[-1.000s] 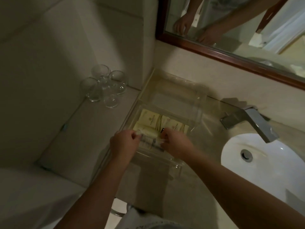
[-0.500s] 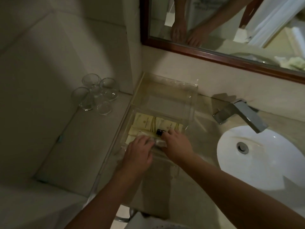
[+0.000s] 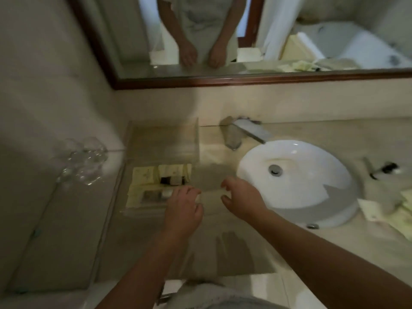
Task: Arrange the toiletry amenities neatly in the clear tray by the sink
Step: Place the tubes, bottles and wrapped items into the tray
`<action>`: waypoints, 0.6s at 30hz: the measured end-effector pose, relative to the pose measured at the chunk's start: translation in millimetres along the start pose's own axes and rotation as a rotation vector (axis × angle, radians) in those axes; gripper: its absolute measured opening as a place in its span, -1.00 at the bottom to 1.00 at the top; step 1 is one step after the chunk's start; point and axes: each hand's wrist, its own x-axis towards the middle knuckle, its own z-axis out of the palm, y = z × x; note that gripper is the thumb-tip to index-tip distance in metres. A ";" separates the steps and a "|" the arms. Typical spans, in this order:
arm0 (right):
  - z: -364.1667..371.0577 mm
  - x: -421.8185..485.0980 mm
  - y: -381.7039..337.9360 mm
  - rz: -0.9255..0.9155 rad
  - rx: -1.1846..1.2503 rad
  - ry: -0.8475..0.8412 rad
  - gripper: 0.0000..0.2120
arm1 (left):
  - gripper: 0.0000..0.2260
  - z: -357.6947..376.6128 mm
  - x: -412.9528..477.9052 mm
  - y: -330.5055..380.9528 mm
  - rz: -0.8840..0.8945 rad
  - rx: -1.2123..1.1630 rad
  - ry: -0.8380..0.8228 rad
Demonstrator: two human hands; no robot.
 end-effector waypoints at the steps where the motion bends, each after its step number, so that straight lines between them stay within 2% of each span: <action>1: -9.1 -13.7 17.5 0.026 0.005 0.032 -0.68 | -0.70 5.1 -1.1 21.2 0.031 -0.008 -0.016; 8: -74.7 -148.8 155.5 0.301 0.014 0.120 -0.69 | -0.66 68.3 -35.6 176.0 0.206 -0.194 -0.160; 11: -94.6 -210.0 207.3 0.427 0.033 0.179 -0.69 | -0.72 95.0 -55.5 246.5 0.297 -0.236 -0.216; 18: -127.2 -287.9 285.6 0.589 0.077 0.307 -0.64 | -0.73 137.1 -69.8 357.3 0.404 -0.292 -0.341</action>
